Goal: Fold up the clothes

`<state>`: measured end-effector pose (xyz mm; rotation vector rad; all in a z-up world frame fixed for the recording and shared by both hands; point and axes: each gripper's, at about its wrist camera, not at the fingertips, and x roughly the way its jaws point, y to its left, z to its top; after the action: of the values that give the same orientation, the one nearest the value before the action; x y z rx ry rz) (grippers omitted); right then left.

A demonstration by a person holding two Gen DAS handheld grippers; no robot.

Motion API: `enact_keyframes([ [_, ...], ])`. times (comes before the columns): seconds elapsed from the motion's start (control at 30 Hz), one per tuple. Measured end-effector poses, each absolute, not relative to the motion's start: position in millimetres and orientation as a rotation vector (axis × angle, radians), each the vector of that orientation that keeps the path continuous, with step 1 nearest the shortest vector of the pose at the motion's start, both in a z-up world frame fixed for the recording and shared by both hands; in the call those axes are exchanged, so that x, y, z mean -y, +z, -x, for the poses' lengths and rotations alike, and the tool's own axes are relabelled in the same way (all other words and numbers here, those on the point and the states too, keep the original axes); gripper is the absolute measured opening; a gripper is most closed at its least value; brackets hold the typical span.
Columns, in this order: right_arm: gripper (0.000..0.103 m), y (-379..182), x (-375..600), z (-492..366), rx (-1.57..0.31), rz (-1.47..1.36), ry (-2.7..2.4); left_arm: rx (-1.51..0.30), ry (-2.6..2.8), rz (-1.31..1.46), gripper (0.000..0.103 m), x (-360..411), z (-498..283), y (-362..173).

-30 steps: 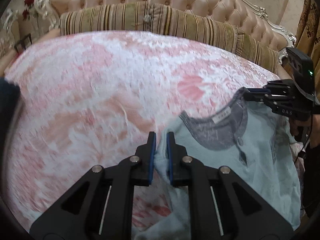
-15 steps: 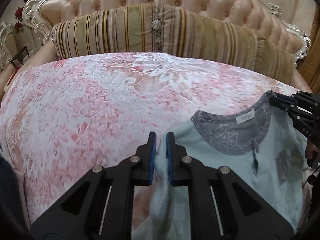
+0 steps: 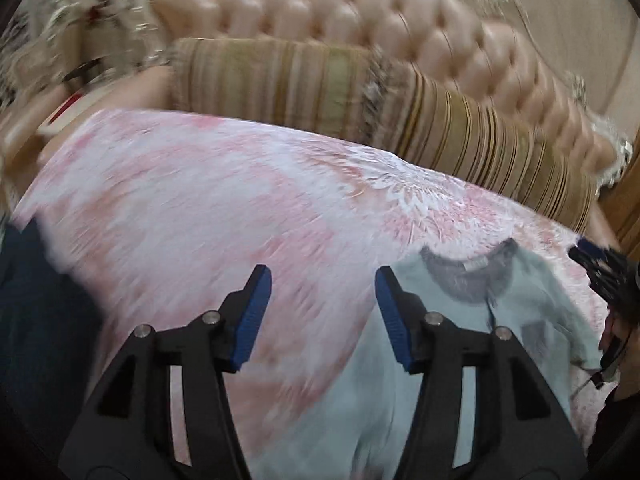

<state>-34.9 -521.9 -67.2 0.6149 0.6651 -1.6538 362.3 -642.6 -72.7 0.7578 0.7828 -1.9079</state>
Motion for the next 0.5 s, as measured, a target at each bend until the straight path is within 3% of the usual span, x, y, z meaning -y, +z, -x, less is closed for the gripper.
enact_keyframes([
  [0.07, 0.057, -57, 470, 25, -0.607, -0.613, -1.625, -0.805, -1.907, -0.719, 0.057, 602, -399, -74],
  [0.23, 0.06, -66, 367, -29, -0.573, -0.606, -1.507, -0.686, -1.867, -0.721, 0.057, 472, -461, -98],
  [0.33, 0.06, -79, 323, -62, -0.56, -0.641, -1.435, -0.626, -1.861, -0.774, 0.043, 418, -466, -115],
  [0.5, 0.06, -95, 281, -112, -0.621, -0.645, -1.314, -0.43, -1.908, -0.921, 0.042, 356, -447, -140],
])
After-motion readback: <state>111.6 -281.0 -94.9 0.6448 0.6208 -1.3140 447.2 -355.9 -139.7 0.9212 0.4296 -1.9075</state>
